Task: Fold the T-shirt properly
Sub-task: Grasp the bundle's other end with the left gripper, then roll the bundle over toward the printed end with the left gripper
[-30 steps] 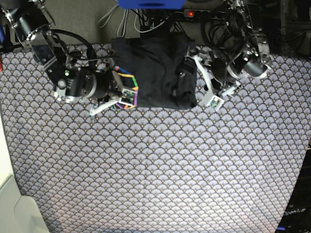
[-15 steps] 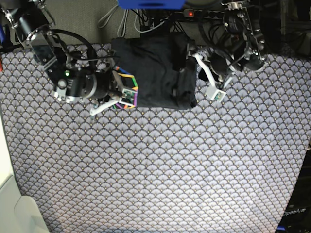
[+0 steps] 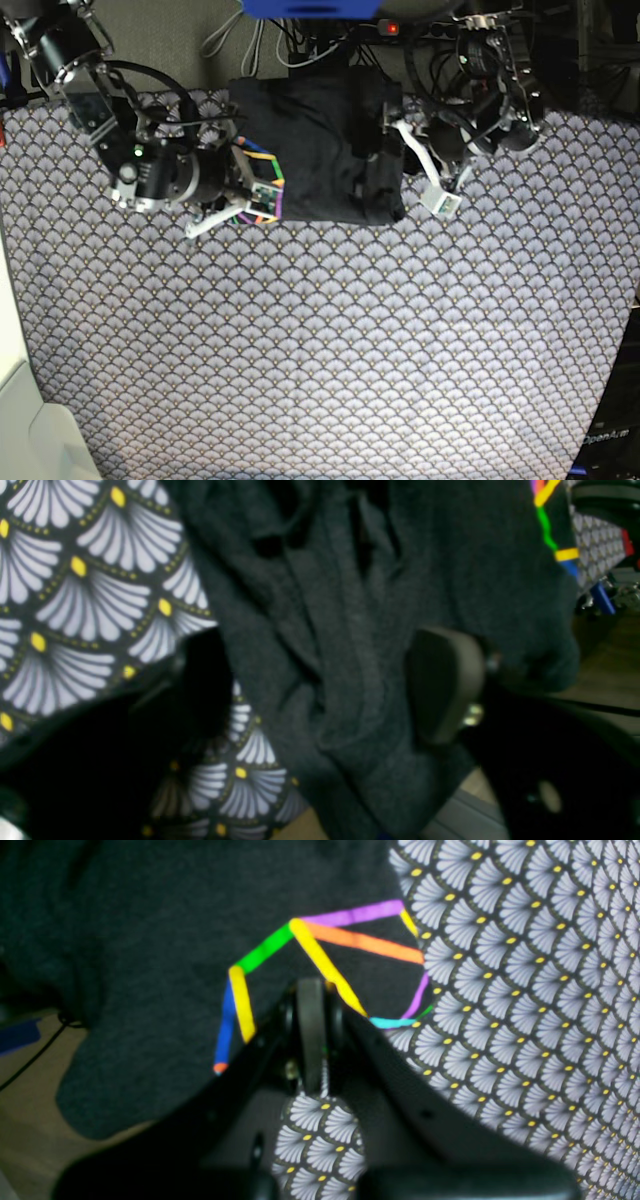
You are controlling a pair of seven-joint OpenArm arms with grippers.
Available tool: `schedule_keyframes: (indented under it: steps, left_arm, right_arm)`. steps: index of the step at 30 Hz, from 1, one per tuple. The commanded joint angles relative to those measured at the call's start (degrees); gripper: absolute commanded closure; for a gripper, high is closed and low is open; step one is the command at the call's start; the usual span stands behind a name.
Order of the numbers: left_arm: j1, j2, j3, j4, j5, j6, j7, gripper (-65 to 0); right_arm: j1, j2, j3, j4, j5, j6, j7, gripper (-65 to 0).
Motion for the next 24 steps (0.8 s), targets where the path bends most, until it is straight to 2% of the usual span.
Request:
schedule_keyframes:
  steps: [1, 3, 13, 20, 21, 22, 23, 24]
  left_arm:
    - [0.71, 0.29, 0.18, -0.41, 2.92, 0.93, 3.59, -46.5]
    - [0.18, 0.29, 0.18, -0.41, 2.92, 1.1, 3.59, -43.2]
    - [0.09, 1.53, 0.27, -0.5, 3.01, 1.19, 3.59, -43.3]
    - [-0.61, 2.4, 0.18, -7.35, 2.92, 0.84, 3.59, -42.8]
    - [-0.88, 2.4, 0.18, -7.79, 2.92, 0.49, 3.59, -41.7]
    - [-1.14, 2.4, 0.18, -8.14, 2.92, -0.92, 3.59, -38.0]
    - [-1.14, 2.49, 0.18, -8.14, 2.92, -2.85, 3.59, -31.4]
    - [-1.14, 2.49, 0.0, -8.14, 2.92, -2.9, 3.59, -24.5]
  right_arm:
    - [0.79, 0.42, 0.48, 0.91, 0.13, -0.01, 0.67, 0.0]
    - [0.79, 0.42, 0.48, 0.91, 0.13, -0.01, 0.67, 0.0]
    - [-0.27, 0.33, 0.48, 1.0, 0.13, -0.01, 0.67, 0.0]
    - [-0.27, 0.6, 0.57, 1.0, 0.13, -0.01, 0.67, 0.0]
    - [-0.27, 0.69, 0.57, 1.0, 0.13, -0.01, 0.67, 0.0]
    - [-0.27, 1.21, 0.57, 1.09, 0.13, -0.01, 0.67, 0.0]
    - [-0.27, 1.3, 0.57, 1.09, 0.13, -0.01, 0.67, 0.0]
    - [-0.27, 1.3, 0.57, 1.53, 0.13, -0.01, 0.67, 0.0]
